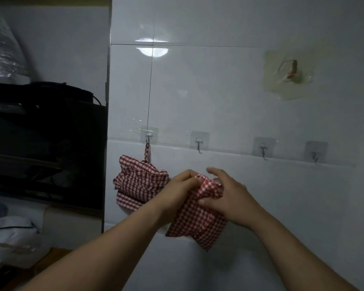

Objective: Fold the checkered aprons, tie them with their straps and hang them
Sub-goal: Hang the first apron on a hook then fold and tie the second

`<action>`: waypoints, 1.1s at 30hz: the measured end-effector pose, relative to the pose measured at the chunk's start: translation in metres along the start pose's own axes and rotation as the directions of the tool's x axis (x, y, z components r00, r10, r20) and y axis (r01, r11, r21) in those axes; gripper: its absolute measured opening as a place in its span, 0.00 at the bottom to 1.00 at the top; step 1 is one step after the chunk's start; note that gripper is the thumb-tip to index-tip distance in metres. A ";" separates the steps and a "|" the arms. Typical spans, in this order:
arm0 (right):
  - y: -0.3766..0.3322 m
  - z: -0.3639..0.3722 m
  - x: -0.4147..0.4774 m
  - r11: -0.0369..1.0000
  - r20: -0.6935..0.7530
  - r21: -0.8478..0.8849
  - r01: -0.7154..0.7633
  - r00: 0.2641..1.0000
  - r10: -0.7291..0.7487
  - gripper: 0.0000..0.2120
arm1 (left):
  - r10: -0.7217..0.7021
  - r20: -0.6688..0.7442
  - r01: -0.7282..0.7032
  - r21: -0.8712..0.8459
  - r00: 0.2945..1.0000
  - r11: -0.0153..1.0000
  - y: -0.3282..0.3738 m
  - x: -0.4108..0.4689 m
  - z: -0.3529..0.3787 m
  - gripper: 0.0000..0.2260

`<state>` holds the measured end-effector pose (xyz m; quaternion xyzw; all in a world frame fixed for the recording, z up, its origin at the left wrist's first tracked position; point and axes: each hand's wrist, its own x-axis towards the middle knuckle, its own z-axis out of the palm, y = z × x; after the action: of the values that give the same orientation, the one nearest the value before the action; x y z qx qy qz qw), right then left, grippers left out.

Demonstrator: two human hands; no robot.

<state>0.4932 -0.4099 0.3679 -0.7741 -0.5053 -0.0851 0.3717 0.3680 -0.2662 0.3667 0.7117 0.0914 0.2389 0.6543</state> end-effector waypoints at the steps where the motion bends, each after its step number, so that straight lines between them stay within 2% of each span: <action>1: -0.001 -0.002 0.004 1.000 0.040 -0.017 0.017 0.999 -0.017 0.36 | 0.017 0.011 -0.017 0.031 1.000 0.999 0.003 0.004 -0.003 0.10; 3: -0.003 -0.001 0.009 0.998 0.028 0.026 0.056 0.998 -0.057 0.26 | 0.036 0.043 -0.038 0.055 0.998 0.998 0.011 0.011 -0.008 0.08; 5: -0.004 0.002 0.011 0.994 -0.010 0.084 0.068 0.998 -0.067 0.26 | 0.035 0.044 -0.037 0.033 0.998 0.999 0.019 0.017 -0.012 0.06; 7: -0.006 0.001 0.015 0.989 -0.073 0.129 0.071 0.995 -0.062 0.29 | 0.058 -0.037 -0.056 0.048 0.998 0.997 0.028 0.026 -0.016 0.06; 10: -0.011 -0.005 0.029 0.986 -0.179 0.140 0.093 0.982 -0.067 0.27 | 0.205 -0.184 -0.162 0.224 0.961 0.961 0.042 0.041 -0.019 0.07; 14: -0.020 -0.011 0.047 0.984 -0.192 0.132 0.118 0.977 -0.092 0.26 | 0.391 -0.222 -0.254 0.468 0.893 0.846 0.060 0.059 -0.019 0.04; 20: -0.018 -0.014 0.061 0.986 -0.180 0.131 0.099 0.981 -0.075 0.25 | 0.469 -0.266 -0.199 0.655 0.842 0.729 0.064 0.083 -0.021 0.06; 23: -0.016 -0.015 0.066 0.991 -0.158 0.104 0.080 0.985 -0.063 0.25 | 0.534 -0.258 -0.174 0.758 0.805 0.628 0.062 0.087 -0.018 0.04; 26: -0.010 -0.017 0.066 0.997 -0.090 0.045 0.058 0.995 -0.054 0.22 | 0.505 -0.214 -0.106 0.840 0.836 0.532 0.054 0.084 -0.017 0.02; 29: 0.000 -0.011 0.058 0.999 -0.011 -0.045 0.028 1.000 -0.029 0.17 | 0.416 -0.188 -0.090 0.820 0.890 0.565 0.036 0.073 -0.015 0.09; 31: 0.004 -0.006 0.056 0.998 -0.013 -0.057 0.023 1.000 -0.024 0.14 | 0.404 -0.179 -0.121 0.779 0.897 0.615 0.022 0.062 -0.009 0.15; 33: 0.004 -0.004 0.058 0.998 -0.025 -0.050 0.028 0.999 -0.030 0.11 | 0.381 -0.168 -0.149 0.724 0.909 0.673 0.009 0.049 -0.004 0.13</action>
<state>0.5245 -0.3716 0.3979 -0.7745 -0.5095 -0.1127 0.3575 0.4070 -0.2423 0.3859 0.8646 0.1687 0.3869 0.2726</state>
